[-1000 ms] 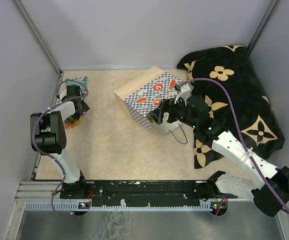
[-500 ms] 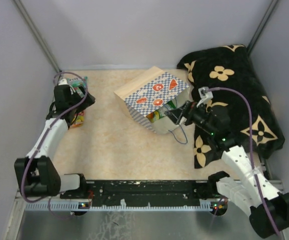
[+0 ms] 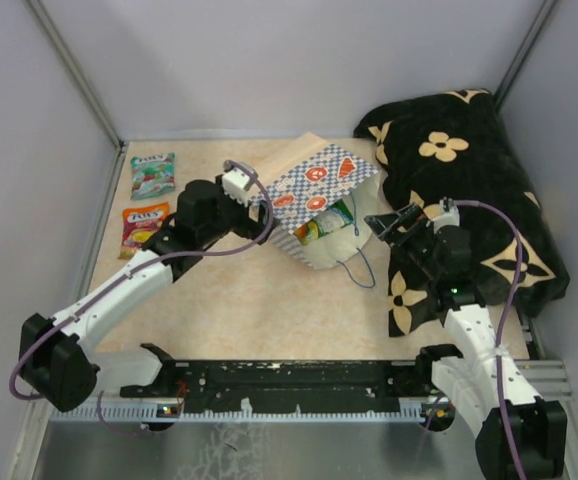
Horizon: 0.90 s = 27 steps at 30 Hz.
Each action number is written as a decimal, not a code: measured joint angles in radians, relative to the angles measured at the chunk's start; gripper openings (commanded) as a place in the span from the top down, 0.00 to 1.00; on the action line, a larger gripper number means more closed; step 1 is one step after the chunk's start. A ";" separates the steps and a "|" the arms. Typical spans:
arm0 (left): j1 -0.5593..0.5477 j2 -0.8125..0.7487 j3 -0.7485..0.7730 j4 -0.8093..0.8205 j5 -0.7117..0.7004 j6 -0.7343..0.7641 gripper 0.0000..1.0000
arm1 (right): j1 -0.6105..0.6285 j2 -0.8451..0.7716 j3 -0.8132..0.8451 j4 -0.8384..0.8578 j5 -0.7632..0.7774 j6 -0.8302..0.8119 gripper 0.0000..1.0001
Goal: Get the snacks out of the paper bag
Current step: Take out the snack from the paper bag.
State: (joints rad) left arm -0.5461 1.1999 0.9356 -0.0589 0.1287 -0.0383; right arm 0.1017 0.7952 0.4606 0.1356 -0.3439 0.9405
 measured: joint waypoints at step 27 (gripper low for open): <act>-0.446 0.528 0.492 -0.005 -0.292 0.484 0.00 | 0.000 0.091 -0.148 0.095 0.173 0.191 0.01</act>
State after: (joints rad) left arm -0.9924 1.7283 1.4281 -0.0643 -0.1635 0.4461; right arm 0.1013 0.8860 0.3126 0.2310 -0.1707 1.1313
